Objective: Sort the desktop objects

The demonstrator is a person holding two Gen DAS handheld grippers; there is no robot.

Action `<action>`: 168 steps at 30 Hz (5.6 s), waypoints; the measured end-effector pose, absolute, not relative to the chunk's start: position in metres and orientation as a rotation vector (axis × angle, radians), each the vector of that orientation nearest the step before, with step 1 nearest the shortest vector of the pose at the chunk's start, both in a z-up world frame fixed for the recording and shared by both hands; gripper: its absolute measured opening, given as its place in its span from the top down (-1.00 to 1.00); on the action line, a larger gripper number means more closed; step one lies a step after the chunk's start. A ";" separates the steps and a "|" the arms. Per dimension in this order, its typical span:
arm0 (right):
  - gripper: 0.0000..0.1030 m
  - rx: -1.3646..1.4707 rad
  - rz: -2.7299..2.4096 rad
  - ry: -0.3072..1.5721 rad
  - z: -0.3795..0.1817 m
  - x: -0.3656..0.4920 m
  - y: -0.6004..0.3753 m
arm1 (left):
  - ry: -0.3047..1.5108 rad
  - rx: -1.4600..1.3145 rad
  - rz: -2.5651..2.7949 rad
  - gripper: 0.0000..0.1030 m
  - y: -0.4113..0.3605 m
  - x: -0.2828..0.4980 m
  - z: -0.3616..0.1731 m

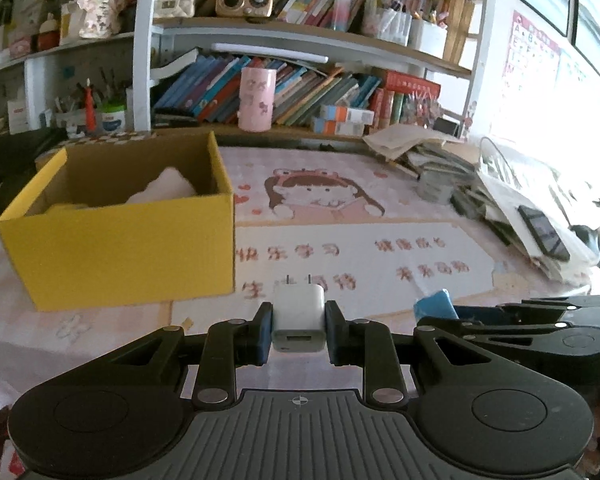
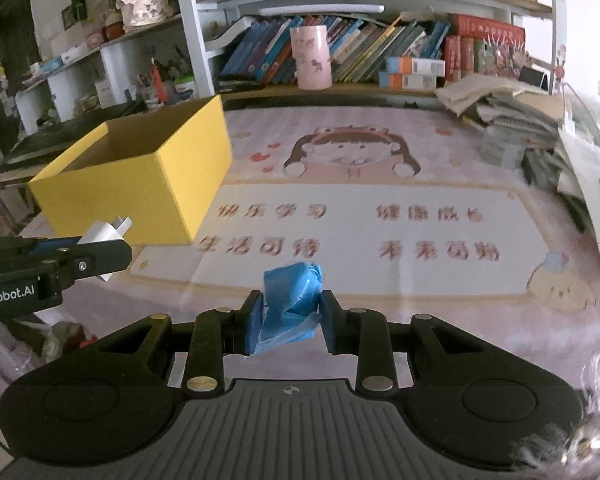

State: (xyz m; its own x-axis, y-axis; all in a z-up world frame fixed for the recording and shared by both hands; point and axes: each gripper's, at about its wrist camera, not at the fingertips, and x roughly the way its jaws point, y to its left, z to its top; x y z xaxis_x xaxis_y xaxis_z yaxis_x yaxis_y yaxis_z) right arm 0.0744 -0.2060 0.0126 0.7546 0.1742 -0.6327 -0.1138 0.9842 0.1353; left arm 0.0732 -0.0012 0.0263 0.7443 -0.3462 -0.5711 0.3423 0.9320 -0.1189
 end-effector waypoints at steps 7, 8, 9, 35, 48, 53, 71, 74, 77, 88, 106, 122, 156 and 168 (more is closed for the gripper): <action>0.46 0.096 0.173 0.709 0.012 0.057 -0.187 | 0.634 -0.012 -0.368 0.52 0.017 0.055 0.026; 0.46 0.093 0.178 0.709 0.012 0.055 -0.185 | 0.636 -0.015 -0.364 0.52 0.019 0.054 0.026; 0.46 0.088 0.183 0.709 0.013 0.053 -0.183 | 0.638 -0.019 -0.360 0.52 0.021 0.052 0.026; 0.84 -0.041 0.433 0.712 0.017 0.046 -0.112 | 0.619 -0.126 -0.107 0.52 0.090 -0.001 0.023; 0.84 -0.131 0.533 0.772 0.009 0.054 -0.093 | 0.602 -0.207 0.028 0.52 0.115 -0.014 0.021; 0.84 -0.226 0.683 0.802 0.001 0.065 -0.069 | 0.588 -0.281 0.194 0.52 0.133 -0.033 0.021; 0.84 -0.507 1.443 0.821 -0.036 0.073 0.028 | 0.554 -0.499 1.012 0.52 0.129 -0.131 0.022; 0.84 -0.555 1.516 0.839 -0.046 0.059 0.036 | 0.566 -0.540 1.096 0.52 0.118 -0.149 0.016; 0.84 -0.624 1.593 0.857 -0.054 0.038 0.041 | 0.562 -0.590 1.173 0.52 0.105 -0.170 0.009; 0.84 -0.936 1.924 0.810 -0.084 -0.057 0.046 | 0.486 -0.795 1.476 0.52 0.047 -0.249 -0.019; 0.84 -1.270 2.136 0.628 -0.234 -0.255 0.035 | 0.473 -0.966 1.686 0.52 -0.016 -0.414 -0.142; 0.83 -1.424 2.315 0.460 -0.499 -0.430 0.044 | 0.309 -1.089 1.886 0.52 -0.060 -0.494 -0.283; 0.53 -1.578 2.101 0.546 -0.744 -0.495 0.063 | 0.406 -1.031 1.831 0.52 -0.046 -0.472 -0.358; 0.53 -1.202 1.980 0.774 -0.512 -0.343 0.086 | 0.392 -0.863 1.684 0.52 0.001 -0.424 -0.227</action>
